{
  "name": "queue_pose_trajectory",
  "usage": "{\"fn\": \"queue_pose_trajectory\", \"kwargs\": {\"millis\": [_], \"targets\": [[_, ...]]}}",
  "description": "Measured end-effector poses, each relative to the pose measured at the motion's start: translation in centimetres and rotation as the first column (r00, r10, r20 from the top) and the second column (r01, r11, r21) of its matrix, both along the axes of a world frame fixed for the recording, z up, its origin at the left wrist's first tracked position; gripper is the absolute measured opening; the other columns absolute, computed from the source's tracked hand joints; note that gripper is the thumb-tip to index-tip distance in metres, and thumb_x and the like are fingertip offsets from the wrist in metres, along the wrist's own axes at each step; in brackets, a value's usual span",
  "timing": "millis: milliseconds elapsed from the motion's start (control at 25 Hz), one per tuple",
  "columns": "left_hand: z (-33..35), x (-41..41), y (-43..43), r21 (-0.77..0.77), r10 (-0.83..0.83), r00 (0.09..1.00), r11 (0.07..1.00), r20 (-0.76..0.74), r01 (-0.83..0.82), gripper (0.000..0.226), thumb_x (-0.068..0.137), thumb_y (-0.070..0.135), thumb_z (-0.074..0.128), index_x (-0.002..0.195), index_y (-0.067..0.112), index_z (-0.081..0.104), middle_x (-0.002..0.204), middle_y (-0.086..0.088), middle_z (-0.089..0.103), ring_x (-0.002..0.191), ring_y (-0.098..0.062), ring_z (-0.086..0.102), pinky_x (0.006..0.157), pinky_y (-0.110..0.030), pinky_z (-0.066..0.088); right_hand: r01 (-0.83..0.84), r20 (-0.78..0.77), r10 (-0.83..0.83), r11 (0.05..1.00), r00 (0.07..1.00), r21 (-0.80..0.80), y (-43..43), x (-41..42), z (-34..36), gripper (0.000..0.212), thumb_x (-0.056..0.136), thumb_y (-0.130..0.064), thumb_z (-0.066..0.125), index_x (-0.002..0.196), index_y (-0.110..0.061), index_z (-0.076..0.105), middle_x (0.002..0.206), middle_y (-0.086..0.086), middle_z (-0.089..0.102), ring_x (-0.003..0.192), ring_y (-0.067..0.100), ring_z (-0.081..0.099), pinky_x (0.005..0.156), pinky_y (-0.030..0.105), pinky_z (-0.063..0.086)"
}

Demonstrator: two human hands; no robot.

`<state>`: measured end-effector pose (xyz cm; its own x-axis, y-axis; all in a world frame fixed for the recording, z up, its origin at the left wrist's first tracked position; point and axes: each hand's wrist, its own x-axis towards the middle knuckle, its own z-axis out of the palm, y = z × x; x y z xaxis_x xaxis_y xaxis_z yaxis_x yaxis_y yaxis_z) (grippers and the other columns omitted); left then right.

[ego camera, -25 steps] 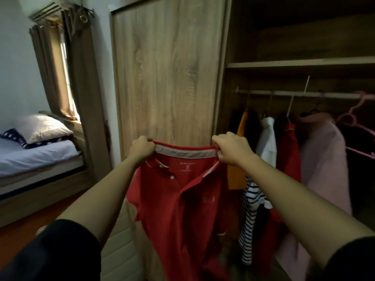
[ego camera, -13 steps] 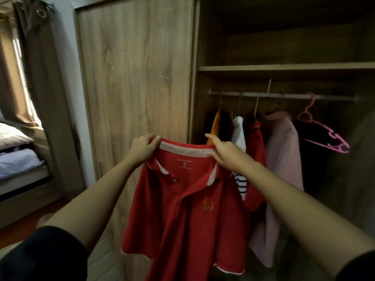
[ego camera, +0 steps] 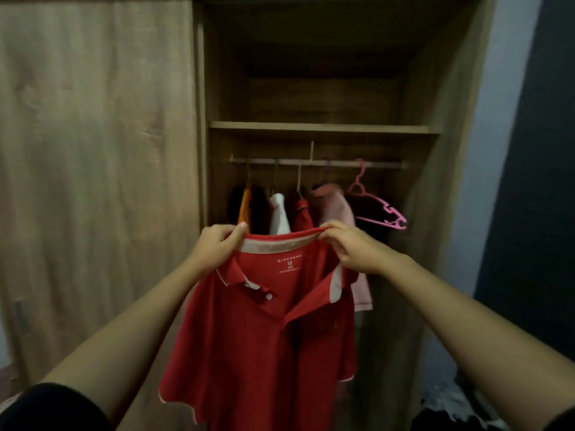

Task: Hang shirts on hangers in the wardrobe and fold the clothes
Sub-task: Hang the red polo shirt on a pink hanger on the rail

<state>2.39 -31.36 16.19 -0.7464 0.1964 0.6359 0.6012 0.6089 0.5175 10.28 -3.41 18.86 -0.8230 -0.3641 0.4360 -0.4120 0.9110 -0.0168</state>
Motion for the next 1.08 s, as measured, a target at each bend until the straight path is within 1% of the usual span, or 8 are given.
{"fn": "queue_pose_trajectory", "kwargs": {"millis": [120,280,520,640,720,840,960,1080], "targets": [[0.7,-1.0,5.0,0.153,-0.202,0.963,0.972,0.178,0.176,0.062,0.099,0.046,0.035,0.059,0.005,0.06,0.055,-0.006,0.06,0.05,-0.012,0.056,0.053,-0.025,0.042,0.104,0.015,-0.103,0.994,0.995,-0.032,3.4,1.7,1.1,0.049,0.075,0.002,0.049,0.123,-0.008,0.055,0.131,0.001,0.045,0.121,0.017,0.047,0.104,0.024,0.035],[2.4,-2.3,14.7,0.302,-0.322,0.935,0.915,0.148,0.267,0.041,0.099,0.028,0.045,0.074,0.003,0.067,0.06,-0.012,0.064,0.042,-0.006,0.06,0.044,-0.015,0.047,0.181,0.004,-0.181,0.984,0.984,0.001,6.7,2.0,1.7,0.049,0.072,0.003,0.049,0.121,-0.004,0.056,0.13,0.006,0.047,0.119,0.022,0.049,0.104,0.028,0.037],[4.8,-7.6,28.5,0.466,-0.466,0.841,0.83,0.274,0.307,0.023,0.095,0.019,0.053,0.079,0.007,0.064,0.082,-0.015,0.066,0.063,-0.022,0.064,0.068,-0.032,0.054,0.283,0.001,-0.284,0.958,0.959,0.048,12.0,0.3,1.7,0.049,0.079,0.001,0.047,0.127,-0.006,0.051,0.139,0.002,0.038,0.125,0.021,0.043,0.103,0.032,0.038],[4.5,-12.1,34.4,0.415,-0.422,0.817,0.874,0.394,0.251,0.032,0.095,0.03,0.051,0.075,0.006,0.061,0.089,-0.025,0.065,0.082,-0.036,0.066,0.084,-0.042,0.052,0.294,0.013,-0.297,0.95,0.955,0.102,15.0,-0.9,1.2,0.049,0.079,0.001,0.049,0.127,-0.007,0.05,0.139,0.001,0.038,0.121,0.02,0.045,0.101,0.029,0.04],[4.0,-15.3,37.8,0.369,-0.358,0.812,0.909,0.462,0.191,0.045,0.094,0.039,0.047,0.098,-0.004,0.063,0.105,-0.029,0.064,0.104,-0.042,0.061,0.09,-0.044,0.049,0.302,0.025,-0.307,0.946,0.951,0.119,17.0,-1.6,0.6,0.049,0.079,0.001,0.05,0.127,-0.007,0.051,0.138,0.001,0.038,0.121,0.019,0.045,0.1,0.029,0.04],[3.9,-17.8,41.6,0.433,-0.354,0.781,0.894,0.515,0.119,0.057,0.096,0.039,0.043,0.13,-0.007,0.046,0.13,-0.026,0.053,0.118,-0.041,0.053,0.099,-0.042,0.045,0.298,0.042,-0.305,0.947,0.951,0.117,19.0,-2.1,0.2,0.05,0.08,0.0,0.049,0.129,-0.009,0.049,0.139,0.0,0.037,0.122,0.018,0.043,0.103,0.028,0.038],[4.1,-19.6,45.2,0.565,-0.419,0.735,0.823,0.534,0.059,0.058,0.094,0.04,0.048,0.129,-0.007,0.048,0.126,-0.022,0.057,0.115,-0.036,0.055,0.089,-0.034,0.045,0.287,0.033,-0.292,0.951,0.956,0.119,20.4,-2.7,-0.3,0.05,0.081,-0.001,0.049,0.129,-0.011,0.049,0.137,-0.002,0.038,0.118,0.017,0.045,0.101,0.028,0.04],[4.1,-21.0,47.1,0.631,-0.491,0.686,0.773,0.537,0.06,0.056,0.089,0.031,0.06,0.126,-0.009,0.046,0.114,-0.022,0.061,0.092,-0.032,0.063,0.07,-0.029,0.046,0.286,0.01,-0.289,0.95,0.957,0.125,20.8,-3.2,-1.0,0.05,0.082,-0.004,0.048,0.131,-0.013,0.046,0.138,-0.002,0.036,0.118,0.018,0.046,0.099,0.033,0.043]]}}
